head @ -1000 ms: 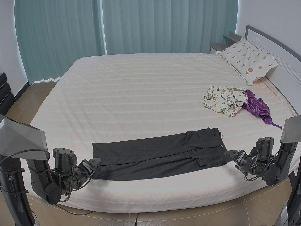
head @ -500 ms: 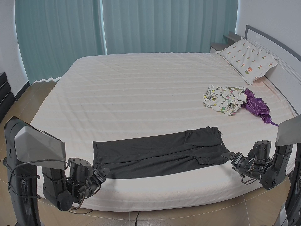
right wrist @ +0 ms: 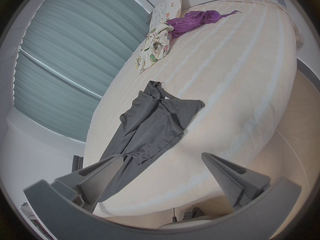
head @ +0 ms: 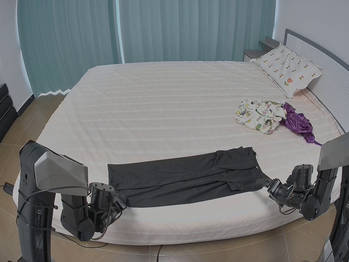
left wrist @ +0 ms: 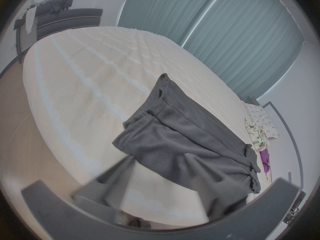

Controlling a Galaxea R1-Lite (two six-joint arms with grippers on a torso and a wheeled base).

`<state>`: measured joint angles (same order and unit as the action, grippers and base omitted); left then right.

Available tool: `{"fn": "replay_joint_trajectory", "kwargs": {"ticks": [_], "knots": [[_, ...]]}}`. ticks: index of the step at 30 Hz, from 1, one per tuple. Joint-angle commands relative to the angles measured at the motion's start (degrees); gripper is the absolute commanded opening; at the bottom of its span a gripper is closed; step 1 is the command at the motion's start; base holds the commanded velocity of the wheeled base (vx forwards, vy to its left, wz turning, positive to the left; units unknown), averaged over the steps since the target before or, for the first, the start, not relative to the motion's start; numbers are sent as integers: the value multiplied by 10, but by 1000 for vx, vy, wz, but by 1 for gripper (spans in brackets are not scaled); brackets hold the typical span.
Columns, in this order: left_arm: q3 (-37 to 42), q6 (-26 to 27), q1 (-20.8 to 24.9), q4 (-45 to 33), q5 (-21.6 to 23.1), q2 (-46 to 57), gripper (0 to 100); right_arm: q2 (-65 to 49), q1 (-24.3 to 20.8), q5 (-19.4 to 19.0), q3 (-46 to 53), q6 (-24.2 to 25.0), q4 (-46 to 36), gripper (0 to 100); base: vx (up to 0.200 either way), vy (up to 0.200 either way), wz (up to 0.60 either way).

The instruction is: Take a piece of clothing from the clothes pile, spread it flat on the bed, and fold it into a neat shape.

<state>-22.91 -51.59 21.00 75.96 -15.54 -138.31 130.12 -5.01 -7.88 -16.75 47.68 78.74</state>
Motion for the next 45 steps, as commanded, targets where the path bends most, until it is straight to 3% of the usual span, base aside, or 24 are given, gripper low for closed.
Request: {"fn": "replay_joint_trajectory", "kwargs": {"ticks": [1,18,25,26,39,45], "knots": [[-8,1,-1,1,-12,-20,0,4,-1,1,3,-2,0,100,0,0,0],[57,-3,-22,2,-15,20,0,29,0,1,18,-34,0,100,0,0,0],[58,-25,-36,2,17,17,0,63,-14,1,-21,-27,0,100,0,0,0],[57,-36,-38,1,37,20,0,80,-25,17,-50,-22,-3,100,0,0,0],[57,-40,-39,2,39,21,0,125,-40,59,-168,-24,-17,100,0,0,0],[57,-40,-39,2,39,21,0,119,-48,64,-185,-22,-75,100,0,0,0]]}}
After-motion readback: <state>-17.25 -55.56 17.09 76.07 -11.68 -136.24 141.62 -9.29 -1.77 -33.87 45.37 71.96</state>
